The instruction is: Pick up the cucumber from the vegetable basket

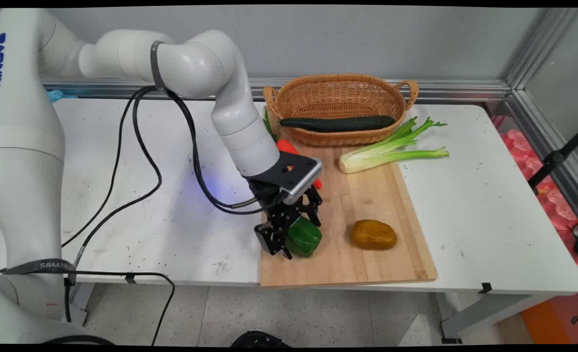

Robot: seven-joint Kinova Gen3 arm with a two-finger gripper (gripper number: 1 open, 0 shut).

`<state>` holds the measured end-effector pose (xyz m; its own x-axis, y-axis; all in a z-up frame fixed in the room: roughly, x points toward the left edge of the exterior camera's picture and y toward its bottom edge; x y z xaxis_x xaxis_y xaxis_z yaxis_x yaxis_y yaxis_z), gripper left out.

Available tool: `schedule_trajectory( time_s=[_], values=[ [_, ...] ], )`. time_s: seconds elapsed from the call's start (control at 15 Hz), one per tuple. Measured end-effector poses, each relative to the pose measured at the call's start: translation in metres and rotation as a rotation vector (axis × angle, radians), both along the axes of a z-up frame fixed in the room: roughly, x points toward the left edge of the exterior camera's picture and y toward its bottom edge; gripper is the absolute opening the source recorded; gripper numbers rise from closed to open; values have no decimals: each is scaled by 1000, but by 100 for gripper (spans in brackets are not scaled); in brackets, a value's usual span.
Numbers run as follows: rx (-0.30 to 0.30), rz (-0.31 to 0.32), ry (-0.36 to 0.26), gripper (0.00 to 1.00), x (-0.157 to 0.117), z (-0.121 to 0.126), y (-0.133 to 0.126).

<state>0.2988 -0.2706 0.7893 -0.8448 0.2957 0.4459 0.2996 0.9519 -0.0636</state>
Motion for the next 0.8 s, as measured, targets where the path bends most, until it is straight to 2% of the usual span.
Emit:
schedule_trajectory(
  time_s=[0.33, 0.53, 0.8],
  values=[
    [-15, 2, 10, 100, 10, 28, 3],
    [-10, 41, 20, 100, 19, 56, 7],
    [7, 125, 23, 100, 38, 95, 12]
  ],
)
